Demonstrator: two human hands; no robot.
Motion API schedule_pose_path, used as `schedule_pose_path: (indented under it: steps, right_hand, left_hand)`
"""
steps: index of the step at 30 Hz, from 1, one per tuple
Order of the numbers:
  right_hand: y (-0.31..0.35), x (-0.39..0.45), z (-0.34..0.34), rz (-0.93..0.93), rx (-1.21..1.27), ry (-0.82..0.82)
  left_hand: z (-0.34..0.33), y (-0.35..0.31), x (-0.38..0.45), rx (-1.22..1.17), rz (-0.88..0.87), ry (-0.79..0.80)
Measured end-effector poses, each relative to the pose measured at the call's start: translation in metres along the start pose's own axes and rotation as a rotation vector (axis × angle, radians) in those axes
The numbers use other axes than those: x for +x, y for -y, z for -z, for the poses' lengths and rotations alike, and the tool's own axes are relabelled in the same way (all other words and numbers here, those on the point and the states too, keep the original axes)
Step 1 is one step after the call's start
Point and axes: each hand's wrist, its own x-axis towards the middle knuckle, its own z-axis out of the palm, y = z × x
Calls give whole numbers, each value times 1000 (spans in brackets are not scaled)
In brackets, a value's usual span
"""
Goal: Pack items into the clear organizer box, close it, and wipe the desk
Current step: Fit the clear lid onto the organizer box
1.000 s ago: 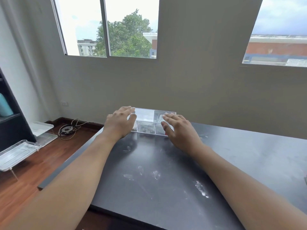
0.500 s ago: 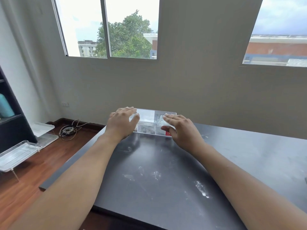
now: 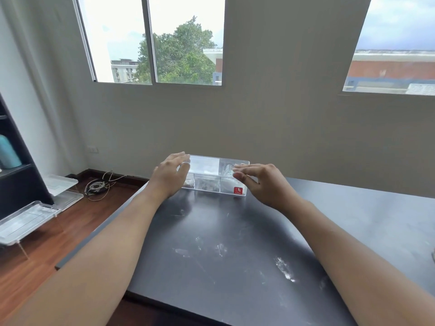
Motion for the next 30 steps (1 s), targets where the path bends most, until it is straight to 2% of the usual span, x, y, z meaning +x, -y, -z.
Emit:
schedule_pose_path:
  steps: [3,8,10,13,15,18,23,26,30]
  right_hand:
    - [4,-1,4,-100,150,-27]
    - [3,-6,-3,-25,-35,-32]
    - [6,-5,-8,-100,-91,14]
    - [13,-1,-11,-309,18,76]
    - [15,0,-12,-372,14,90]
    - [17,-2,-12,-285,-145,120]
    - [19,-3,-12,-147,-220,209]
    - [17,-4,-10,-110,-279,222]
    - [18,-3,-9,-101,-304,241]
  left_hand:
    - [1,0,2,-113,-3,12]
    - [7,5,1,-112,-97,16]
    - [8,6,1,-104,-117,8]
    - [4,1,0,-74,-135,-1]
    - [3,-5,1,17,-171,-34]
    - [0,-13,-2,127,-269,-26]
    - [-8,-32,-11,172,-394,73]
    - [-12,-39,-12,265,-374,79]
    - [-14,-40,-9,413,-254,90]
